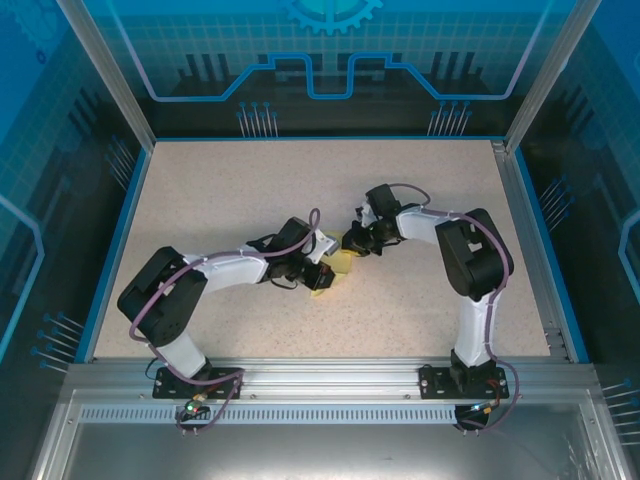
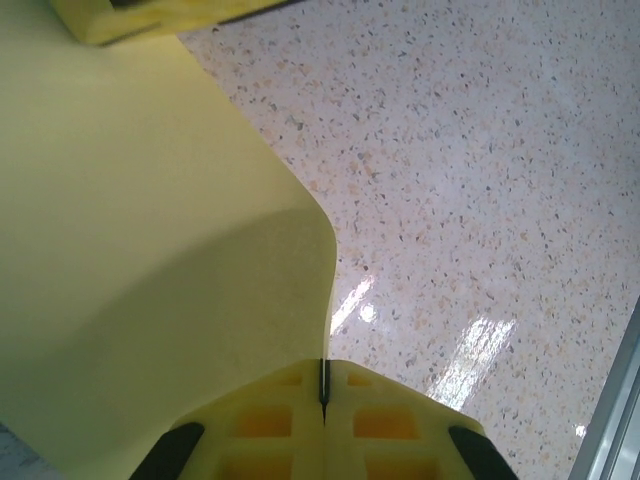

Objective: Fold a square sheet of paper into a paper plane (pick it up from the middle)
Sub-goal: Third fold the triangle at the center of the table.

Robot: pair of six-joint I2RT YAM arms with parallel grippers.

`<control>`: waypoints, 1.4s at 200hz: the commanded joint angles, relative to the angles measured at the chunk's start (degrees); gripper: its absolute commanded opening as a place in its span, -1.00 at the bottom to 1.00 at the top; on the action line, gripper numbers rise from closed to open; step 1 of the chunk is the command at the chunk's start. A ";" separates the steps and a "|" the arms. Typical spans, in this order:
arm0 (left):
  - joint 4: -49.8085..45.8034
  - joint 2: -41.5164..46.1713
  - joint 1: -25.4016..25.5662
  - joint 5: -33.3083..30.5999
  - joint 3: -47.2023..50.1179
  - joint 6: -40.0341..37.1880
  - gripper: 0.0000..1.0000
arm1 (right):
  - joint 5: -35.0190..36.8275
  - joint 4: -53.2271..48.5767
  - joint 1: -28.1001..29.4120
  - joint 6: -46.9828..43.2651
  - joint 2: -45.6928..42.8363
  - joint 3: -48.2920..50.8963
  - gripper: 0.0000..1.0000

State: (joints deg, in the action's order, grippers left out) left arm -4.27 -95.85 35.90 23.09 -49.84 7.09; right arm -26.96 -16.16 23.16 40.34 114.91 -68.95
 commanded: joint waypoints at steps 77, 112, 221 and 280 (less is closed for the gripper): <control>-5.75 -4.91 -3.70 1.28 -6.00 -1.47 -1.00 | 8.38 -12.34 2.15 -9.28 3.60 -5.05 -0.77; -7.94 -7.42 -4.33 0.09 -7.76 -2.21 -0.99 | 8.55 -12.40 2.24 -9.01 3.04 -5.06 -0.75; -7.30 -9.54 -5.67 -2.70 -9.12 -0.71 -0.93 | 8.83 -12.40 2.68 -8.56 2.91 -4.16 -0.74; -8.41 -9.16 -5.66 -3.71 -8.43 -0.40 -0.93 | 9.21 -12.84 2.68 -8.63 2.71 -4.26 -0.73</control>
State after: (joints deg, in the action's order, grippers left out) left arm -10.87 -104.66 30.79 20.16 -57.69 6.96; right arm -20.75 -24.14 25.08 32.29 116.60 -74.00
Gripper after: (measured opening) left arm 0.049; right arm 0.134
